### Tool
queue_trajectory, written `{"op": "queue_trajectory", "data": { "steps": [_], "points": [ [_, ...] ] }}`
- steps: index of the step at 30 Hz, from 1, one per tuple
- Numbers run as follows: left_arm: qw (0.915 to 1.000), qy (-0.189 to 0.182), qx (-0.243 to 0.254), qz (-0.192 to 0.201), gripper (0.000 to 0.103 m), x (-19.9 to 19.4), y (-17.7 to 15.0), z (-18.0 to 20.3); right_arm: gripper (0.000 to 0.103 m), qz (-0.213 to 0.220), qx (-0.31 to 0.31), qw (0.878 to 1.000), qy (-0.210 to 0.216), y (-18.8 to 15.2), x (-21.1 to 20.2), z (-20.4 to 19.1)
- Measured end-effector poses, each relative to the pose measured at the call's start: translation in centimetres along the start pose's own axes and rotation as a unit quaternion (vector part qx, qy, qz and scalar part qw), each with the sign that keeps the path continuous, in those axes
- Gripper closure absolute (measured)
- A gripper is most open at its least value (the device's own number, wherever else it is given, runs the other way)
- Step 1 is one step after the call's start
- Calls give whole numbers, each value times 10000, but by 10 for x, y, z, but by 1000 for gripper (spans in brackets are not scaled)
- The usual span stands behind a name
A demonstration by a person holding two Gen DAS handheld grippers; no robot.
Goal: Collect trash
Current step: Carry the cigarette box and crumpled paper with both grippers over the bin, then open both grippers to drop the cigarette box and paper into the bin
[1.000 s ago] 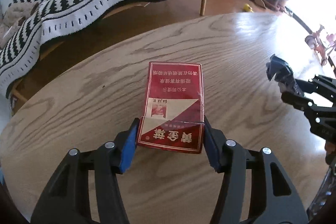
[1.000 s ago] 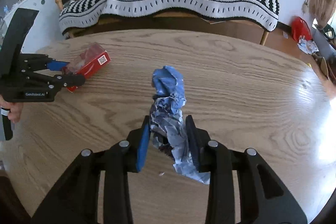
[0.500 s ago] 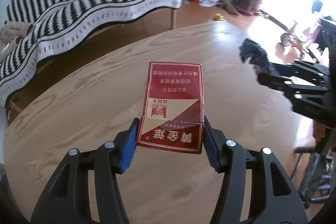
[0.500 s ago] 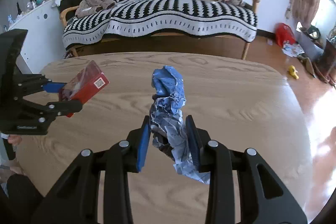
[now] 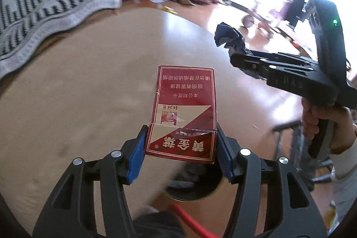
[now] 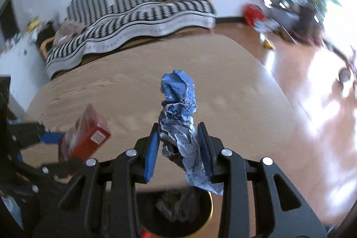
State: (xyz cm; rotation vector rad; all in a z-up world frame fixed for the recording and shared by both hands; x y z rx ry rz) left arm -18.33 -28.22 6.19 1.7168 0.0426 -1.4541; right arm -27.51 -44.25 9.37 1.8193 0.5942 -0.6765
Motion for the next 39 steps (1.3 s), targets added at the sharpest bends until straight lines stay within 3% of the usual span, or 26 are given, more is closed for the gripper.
{"op": "queue_trajectory", "data": {
  "steps": [4,8,14,16,22,26,39],
  "points": [
    [9986,-397,108,-328,47,31,-39,57,68,-202,538,9983,-109,-69,-18,34],
    [9949,-534,59,-856,47,74,-81,85,68,-724,1128,9910,-42,-144,-2,57],
    [9853,-305,-325,-1650,47,142,-142,82,68,-1296,1691,9768,216,-200,45,66],
    [9845,-133,-522,-1668,47,153,-145,71,68,-1484,1832,9714,270,-211,65,68],
    [9826,22,-591,-1759,47,164,-143,71,68,-1685,2252,9591,319,-217,103,76],
    [9814,-120,-672,-1792,47,168,-142,69,68,-1667,2331,9576,311,-209,109,79],
    [9800,59,-715,-1857,47,169,-139,67,68,-1642,2333,9582,231,-197,108,86]
  ]
}}
Point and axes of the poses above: each gripper's, at about its wrist camera, not at the fingertips, and x roughly the way its jaws point, z to its right, y to its top, the point moved 3 cm from there along x, roughly the way its jaws point, and after that the axes turned 10 degrees about y, right-handed, at the moved point
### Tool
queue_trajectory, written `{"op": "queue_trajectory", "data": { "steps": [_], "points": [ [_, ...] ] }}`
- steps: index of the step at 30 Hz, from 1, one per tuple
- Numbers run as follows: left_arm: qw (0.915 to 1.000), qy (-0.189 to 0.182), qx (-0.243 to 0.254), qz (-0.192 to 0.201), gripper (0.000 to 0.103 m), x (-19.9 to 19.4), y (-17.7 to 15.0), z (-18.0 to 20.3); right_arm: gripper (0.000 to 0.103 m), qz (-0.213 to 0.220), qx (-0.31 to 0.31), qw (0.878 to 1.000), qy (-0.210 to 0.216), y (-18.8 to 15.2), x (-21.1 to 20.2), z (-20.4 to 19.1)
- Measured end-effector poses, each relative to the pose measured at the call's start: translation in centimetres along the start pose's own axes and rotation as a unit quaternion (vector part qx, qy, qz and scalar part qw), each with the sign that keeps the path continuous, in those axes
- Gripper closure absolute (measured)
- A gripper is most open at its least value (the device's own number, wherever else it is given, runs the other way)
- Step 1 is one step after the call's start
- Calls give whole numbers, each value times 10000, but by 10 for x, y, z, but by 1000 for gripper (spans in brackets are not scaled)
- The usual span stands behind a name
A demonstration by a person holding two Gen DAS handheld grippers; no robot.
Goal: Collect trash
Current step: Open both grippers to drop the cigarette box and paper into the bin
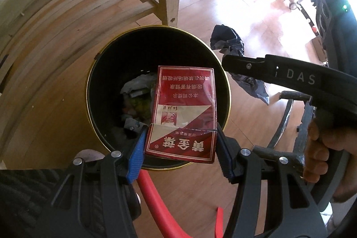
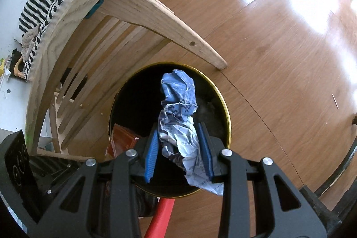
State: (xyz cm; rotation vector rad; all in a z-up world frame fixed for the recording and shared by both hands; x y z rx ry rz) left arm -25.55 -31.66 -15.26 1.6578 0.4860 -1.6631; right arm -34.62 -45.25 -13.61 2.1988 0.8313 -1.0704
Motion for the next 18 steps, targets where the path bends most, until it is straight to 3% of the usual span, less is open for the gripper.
{"op": "queue_trajectory", "data": {
  "steps": [18],
  "points": [
    [10000,4,-25,-47,47,1,1,-1,68,47,61,9999,100,3,1,4]
  ]
}}
Point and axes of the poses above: each gripper's, at about its wrist camera, not at the fingertips, and x roughly the way its jaws point, z to its right, y to its top, the point moved 3 cm from there along x, roughly the way its jaws point, and after that the axes turned 10 degrees about y, right-handed, at the moved point
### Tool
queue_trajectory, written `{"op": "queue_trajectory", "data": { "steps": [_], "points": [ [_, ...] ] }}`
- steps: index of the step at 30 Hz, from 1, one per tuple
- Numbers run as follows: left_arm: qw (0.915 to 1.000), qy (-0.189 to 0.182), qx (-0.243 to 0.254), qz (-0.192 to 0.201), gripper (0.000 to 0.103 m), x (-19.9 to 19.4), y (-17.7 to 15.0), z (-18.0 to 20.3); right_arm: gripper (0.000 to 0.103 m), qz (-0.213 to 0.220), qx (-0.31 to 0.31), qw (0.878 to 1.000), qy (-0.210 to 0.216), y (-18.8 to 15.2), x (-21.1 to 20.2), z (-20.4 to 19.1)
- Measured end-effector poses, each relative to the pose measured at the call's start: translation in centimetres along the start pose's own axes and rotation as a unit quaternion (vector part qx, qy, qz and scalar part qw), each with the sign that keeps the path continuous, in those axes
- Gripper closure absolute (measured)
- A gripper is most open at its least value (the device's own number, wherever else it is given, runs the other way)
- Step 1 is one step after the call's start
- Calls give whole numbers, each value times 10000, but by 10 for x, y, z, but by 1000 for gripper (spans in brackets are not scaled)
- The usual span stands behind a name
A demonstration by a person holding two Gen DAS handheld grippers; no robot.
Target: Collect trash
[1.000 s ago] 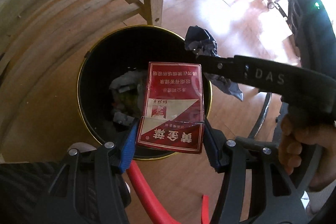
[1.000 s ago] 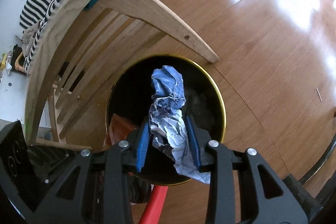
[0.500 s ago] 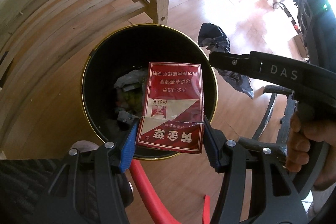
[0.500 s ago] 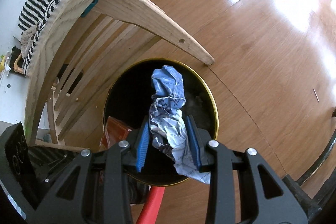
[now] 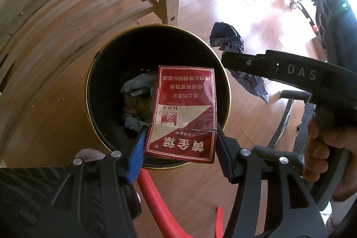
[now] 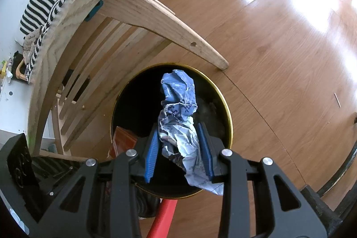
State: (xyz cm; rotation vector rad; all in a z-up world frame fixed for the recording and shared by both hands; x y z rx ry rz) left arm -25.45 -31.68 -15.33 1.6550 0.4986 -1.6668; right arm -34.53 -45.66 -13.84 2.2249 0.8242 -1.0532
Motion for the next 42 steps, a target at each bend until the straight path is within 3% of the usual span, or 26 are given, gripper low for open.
{"op": "queue_trajectory", "data": {
  "steps": [2,3,4,5,9,12,16,18,19,21,24,25,28,30,32,36,40,42],
  "points": [
    [9999,-84,-42,-77,40,3,0,1,64,50,87,9999,110,1,-1,1],
    [9997,-188,-84,-139,26,4,-1,2,62,54,168,9998,136,2,-1,2],
    [9994,-279,-125,-144,9,4,-2,3,50,5,273,9995,134,3,0,4],
    [9995,-278,-112,-99,7,3,-3,4,34,-44,414,9989,208,3,1,6],
    [9995,-306,-69,-77,6,2,-4,7,11,35,574,9975,405,2,0,7],
    [9995,-235,-217,-71,6,1,-4,2,7,180,592,9974,364,3,-8,6],
    [9973,-493,-116,531,6,-41,-6,9,7,730,171,9956,-558,8,-41,-4],
    [9946,-562,106,871,6,-68,-9,15,7,1178,-210,9875,-1026,11,-63,-14],
    [9921,-556,203,1103,6,-84,-9,15,7,1561,-488,9777,-1318,13,-81,-26],
    [9828,-443,280,1769,6,-125,-6,11,7,2050,-830,9633,-1523,16,-106,-45],
    [9618,-17,22,2736,6,-185,5,-20,7,2781,-1414,9378,-1523,26,-142,-99],
    [9501,245,-166,3104,6,-209,12,-41,7,2955,-1595,9310,-1432,30,-150,-118],
    [9324,816,-542,3480,6,-249,24,-91,7,3290,-2008,9183,-897,44,-157,-170],
    [9170,1330,-922,3647,6,-272,28,-137,7,3160,-2019,9257,-502,61,-145,-206],
    [9037,1809,-1327,3647,6,-286,26,-187,7,2729,-1702,9467,-163,84,-113,-243],
    [8960,2038,-2061,3365,6,-287,13,-272,7,2121,-1283,9687,100,123,-47,-306],
    [8777,2227,-2707,3266,6,-279,-4,-340,7,1988,-1442,9692,168,112,8,-377],
    [8590,2784,-3044,3032,6,-266,-8,-370,7,1993,-1823,9628,-2,97,29,-400]
  ]
}}
Point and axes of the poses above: each gripper's, at about its wrist camera, not at the fingertips, and x roughly the way its jaws point, z to its right, y to its top, the point moved 3 cm from there along x, roughly the way its jaws point, and after that the axes turned 10 degrees about y, right-handed, at the moved point
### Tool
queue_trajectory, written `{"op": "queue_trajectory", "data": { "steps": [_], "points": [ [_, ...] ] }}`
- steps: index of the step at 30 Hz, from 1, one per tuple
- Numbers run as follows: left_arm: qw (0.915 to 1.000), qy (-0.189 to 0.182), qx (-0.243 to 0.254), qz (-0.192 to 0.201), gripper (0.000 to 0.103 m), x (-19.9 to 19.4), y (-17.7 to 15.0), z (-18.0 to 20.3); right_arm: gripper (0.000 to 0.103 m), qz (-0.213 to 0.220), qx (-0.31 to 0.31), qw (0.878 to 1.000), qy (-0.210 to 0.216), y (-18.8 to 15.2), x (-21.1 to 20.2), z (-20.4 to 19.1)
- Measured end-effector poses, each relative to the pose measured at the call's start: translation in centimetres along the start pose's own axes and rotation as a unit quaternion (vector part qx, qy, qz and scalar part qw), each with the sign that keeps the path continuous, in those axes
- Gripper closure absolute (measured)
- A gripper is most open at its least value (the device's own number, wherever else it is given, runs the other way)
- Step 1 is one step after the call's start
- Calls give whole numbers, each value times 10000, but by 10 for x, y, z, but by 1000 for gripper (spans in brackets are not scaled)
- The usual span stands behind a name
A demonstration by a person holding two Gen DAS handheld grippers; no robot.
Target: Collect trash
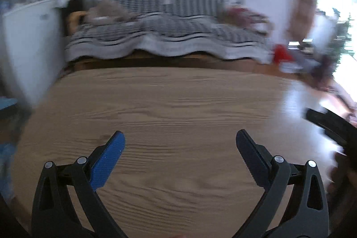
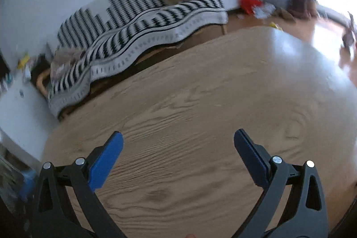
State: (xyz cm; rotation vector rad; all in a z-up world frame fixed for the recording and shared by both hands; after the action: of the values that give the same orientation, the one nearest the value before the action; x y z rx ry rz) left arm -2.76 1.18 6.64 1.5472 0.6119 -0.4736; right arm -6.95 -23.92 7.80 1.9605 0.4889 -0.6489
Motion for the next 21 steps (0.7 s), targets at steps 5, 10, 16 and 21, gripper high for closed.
{"op": "queue_trajectory", "data": {
  "steps": [5,10,16,21],
  "points": [
    [9942,925,-241,-497,6,53,-17,-31,7,90,-942,9948,-373,-28,36,-27],
    [9970,752,-115,-128,6,50,2,-29,7,-81,-1223,9900,-699,-33,50,-19],
    [9959,830,355,-44,6,57,-1,-24,7,-302,-937,9933,-611,-34,53,-4],
    [9967,678,407,-188,6,55,-11,-19,7,-432,-1185,9905,-555,-42,49,-15]
  ]
}}
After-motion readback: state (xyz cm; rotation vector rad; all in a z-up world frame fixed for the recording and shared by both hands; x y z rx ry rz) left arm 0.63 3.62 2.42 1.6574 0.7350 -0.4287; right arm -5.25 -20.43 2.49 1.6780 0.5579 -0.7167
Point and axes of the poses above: each gripper's, at about its wrist camera, not at the fingertips, and x roughly the way its jaws point, z to its right, y to its top, the point moved 3 cm from there along x, roughly the way its jaws point, and after that the axes turned 10 degrees about y, right-handed, at the moved point
